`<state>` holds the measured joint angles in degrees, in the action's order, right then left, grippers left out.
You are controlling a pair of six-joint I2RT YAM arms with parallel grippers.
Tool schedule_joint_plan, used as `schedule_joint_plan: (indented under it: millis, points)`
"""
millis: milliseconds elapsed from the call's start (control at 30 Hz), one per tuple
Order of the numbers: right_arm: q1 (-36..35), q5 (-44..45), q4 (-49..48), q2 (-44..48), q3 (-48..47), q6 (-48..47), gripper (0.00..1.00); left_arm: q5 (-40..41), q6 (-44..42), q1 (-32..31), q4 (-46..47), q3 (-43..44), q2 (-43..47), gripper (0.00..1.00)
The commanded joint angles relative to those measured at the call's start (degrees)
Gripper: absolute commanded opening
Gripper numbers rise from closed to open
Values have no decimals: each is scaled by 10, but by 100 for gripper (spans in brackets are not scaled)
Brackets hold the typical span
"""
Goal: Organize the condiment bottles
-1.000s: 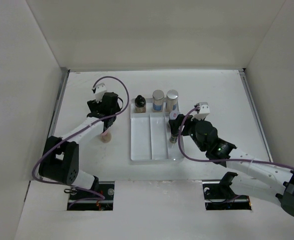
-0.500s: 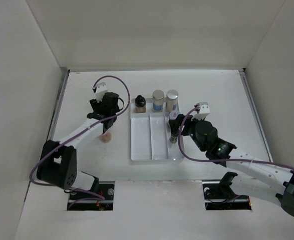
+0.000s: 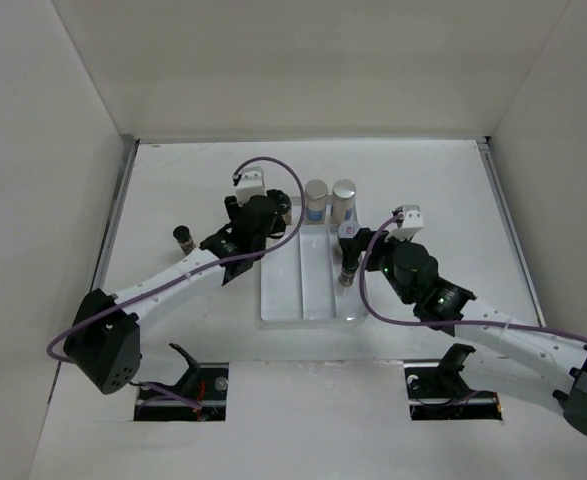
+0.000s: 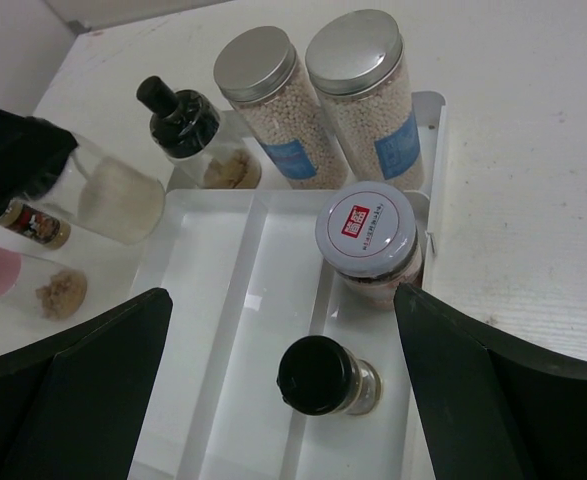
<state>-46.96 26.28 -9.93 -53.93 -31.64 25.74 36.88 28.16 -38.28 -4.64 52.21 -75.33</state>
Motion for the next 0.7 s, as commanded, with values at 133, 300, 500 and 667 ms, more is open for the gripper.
schedule_joint_plan:
  millis: [133,300,500,667]
  points:
    - [2,23,-30,13,8,10,100,-18,21,-35,49,55,-41,33]
    - [2,23,-30,15,9,11,100,-22,20,-47,85,40,-76,34]
    - [2,23,-29,12,8,11,100,-25,13,-49,120,29,-111,41]
    - [4,26,-28,17,9,11,100,-28,8,-44,108,23,-116,55]
